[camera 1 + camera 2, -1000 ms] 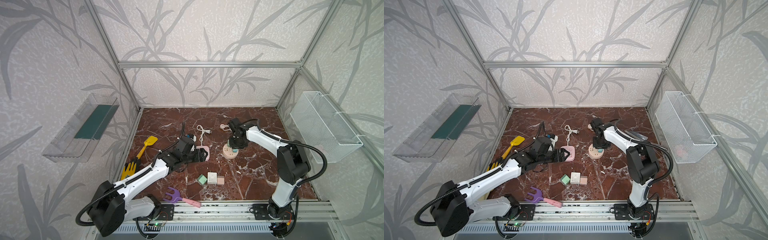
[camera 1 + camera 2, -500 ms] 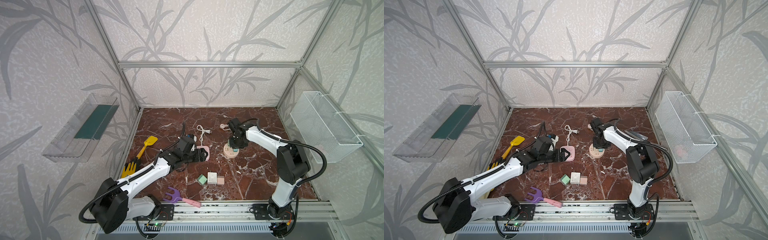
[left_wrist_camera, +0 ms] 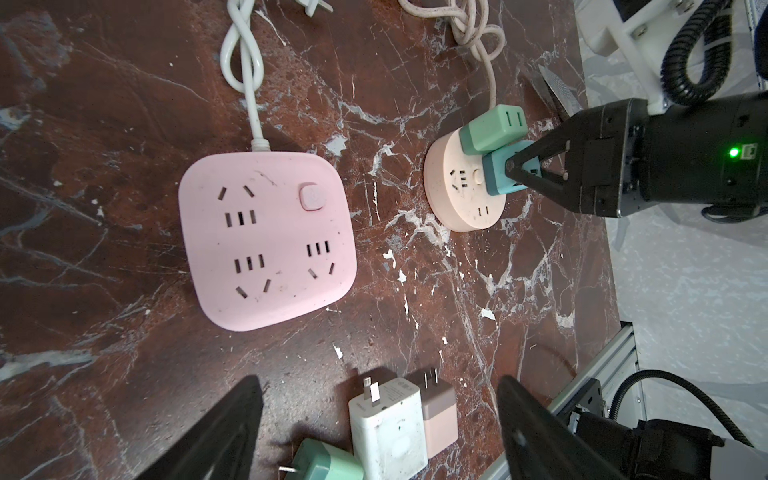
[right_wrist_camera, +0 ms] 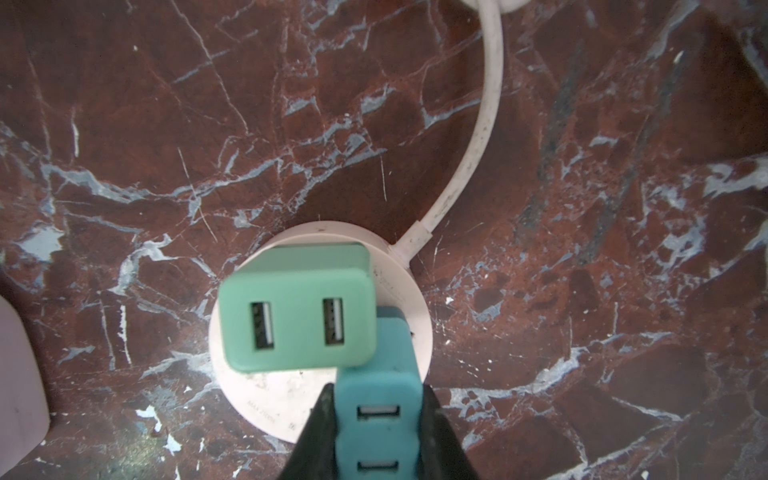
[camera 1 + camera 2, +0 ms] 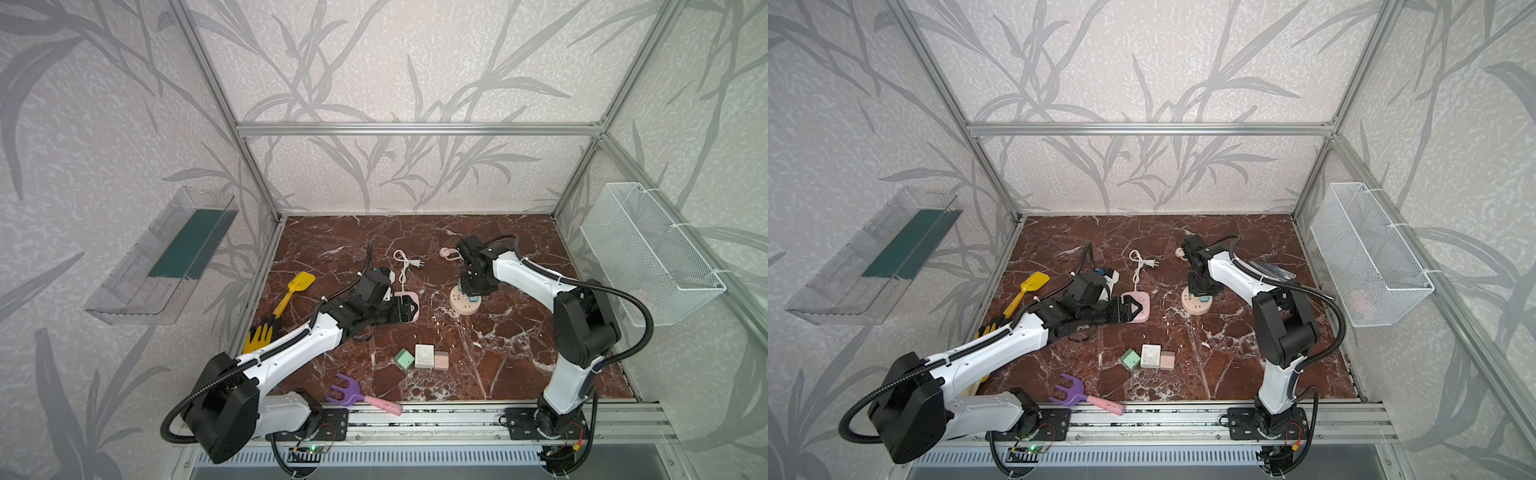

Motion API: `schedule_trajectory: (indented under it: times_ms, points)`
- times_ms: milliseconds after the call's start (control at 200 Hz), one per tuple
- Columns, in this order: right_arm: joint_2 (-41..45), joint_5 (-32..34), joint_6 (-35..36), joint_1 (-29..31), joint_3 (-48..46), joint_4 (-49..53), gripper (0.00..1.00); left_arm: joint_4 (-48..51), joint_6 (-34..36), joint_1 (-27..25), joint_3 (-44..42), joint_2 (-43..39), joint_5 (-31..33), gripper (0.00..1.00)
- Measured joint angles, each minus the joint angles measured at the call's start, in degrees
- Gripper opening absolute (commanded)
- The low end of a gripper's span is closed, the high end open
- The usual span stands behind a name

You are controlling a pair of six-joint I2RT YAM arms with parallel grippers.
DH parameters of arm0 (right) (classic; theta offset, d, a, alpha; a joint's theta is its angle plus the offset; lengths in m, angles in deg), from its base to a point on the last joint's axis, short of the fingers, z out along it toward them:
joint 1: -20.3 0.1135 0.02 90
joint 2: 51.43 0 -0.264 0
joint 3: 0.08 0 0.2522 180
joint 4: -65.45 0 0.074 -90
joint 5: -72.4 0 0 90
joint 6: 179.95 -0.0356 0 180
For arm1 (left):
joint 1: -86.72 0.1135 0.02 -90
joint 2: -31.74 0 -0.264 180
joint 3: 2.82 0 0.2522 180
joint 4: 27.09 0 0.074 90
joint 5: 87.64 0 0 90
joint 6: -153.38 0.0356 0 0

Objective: Insert the plug
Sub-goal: 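Press the teal adapter down into the round peach strip socket, right gripper, then open the right gripper and lift it off the inserted teal adapter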

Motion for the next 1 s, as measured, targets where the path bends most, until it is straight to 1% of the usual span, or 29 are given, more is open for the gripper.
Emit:
schedule_trajectory:
  times_ms: [135,325,565,665,750,800,855,920,1000]
  points:
    - [0.44,0.02,-0.31,-0.26,-1.18,0.09,0.45,0.24,0.07,0.0,1.18,0.46,-0.24,0.86]
    - [2.64,-0.02,-0.87,-0.37,-1.86,0.2,0.5,1.11,0.13,0.0,2.69,1.11,-0.59,0.86]
    - [8.13,-1.64,-2.01,-0.37,-3.69,0.04,0.47,1.49,0.09,0.0,2.73,1.11,-0.68,0.86]
    - [12.41,-3.17,-3.52,-0.33,-6.93,-0.44,0.45,1.49,0.09,0.0,2.73,1.11,-0.68,0.86]
    - [17.16,-5.44,-5.68,0.52,-11.65,-2.08,0.43,1.49,0.09,0.0,2.73,1.11,-0.55,0.86]
    - [19.87,-6.49,-7.5,1.84,-14.51,-3.13,0.42,1.49,0.11,0.0,2.73,1.11,-0.35,0.86]
    - [22.53,-7.23,-10.03,4.61,-17.49,-4.44,0.42,1.49,0.11,0.0,2.69,1.11,-0.13,0.86]
    - [24.33,-7.72,-13.07,9.51,-19.76,-5.44,0.42,1.55,0.13,0.0,2.62,1.11,0.02,0.86]
    - [24.22,-7.37,-16.2,15.91,-20.13,-5.9,0.42,1.92,0.26,0.0,2.62,1.11,0.07,0.86]
